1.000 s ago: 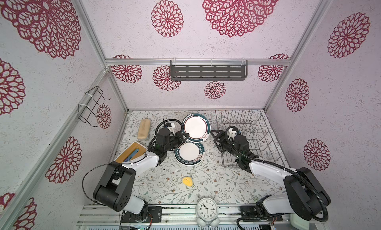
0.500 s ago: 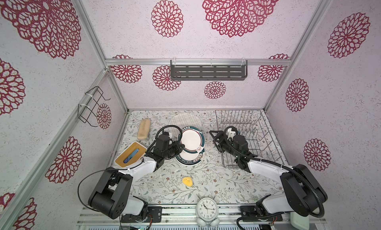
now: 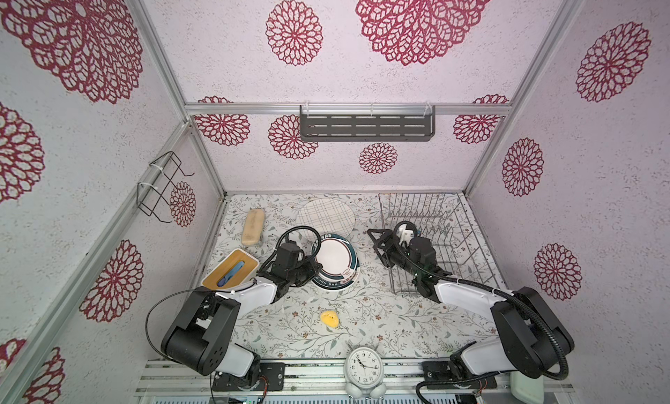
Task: Unload the plates from the dish rack
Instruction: Place the plate among the plates.
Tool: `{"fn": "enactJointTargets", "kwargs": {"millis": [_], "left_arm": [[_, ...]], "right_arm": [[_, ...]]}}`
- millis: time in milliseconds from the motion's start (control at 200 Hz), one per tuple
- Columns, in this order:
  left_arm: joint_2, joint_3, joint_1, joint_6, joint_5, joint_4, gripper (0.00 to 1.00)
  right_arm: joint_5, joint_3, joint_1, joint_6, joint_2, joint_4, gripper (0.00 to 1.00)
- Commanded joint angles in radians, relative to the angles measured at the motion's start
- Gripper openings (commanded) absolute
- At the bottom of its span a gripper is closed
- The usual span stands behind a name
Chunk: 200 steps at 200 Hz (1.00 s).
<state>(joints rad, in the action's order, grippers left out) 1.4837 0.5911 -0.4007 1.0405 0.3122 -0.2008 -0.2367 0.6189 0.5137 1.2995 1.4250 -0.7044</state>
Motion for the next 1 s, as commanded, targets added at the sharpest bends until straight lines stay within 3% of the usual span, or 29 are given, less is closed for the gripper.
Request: {"fn": "enactJointTargets", "kwargs": {"millis": [0, 596, 896, 996], "left_arm": [[0.006, 0.007, 0.007, -0.011, 0.006, -0.024, 0.00], [-0.050, -0.049, -0.001, 0.051, 0.026, -0.036, 0.09], [-0.037, -0.065, -0.001, 0.070, 0.045, -0.038, 0.19], [-0.042, -0.064, -0.002, 0.070, 0.032, -0.026, 0.27]], "right_arm": [[0.008, 0.021, 0.001, -0.050, -0.031, 0.035, 0.90], [0.024, 0.022, 0.000, -0.091, -0.059, 0.096, 0.90], [0.017, 0.030, 0.002, -0.092, -0.051, 0.095, 0.90], [0.016, 0.032, 0.002, -0.091, -0.049, 0.094, 0.90]]}}
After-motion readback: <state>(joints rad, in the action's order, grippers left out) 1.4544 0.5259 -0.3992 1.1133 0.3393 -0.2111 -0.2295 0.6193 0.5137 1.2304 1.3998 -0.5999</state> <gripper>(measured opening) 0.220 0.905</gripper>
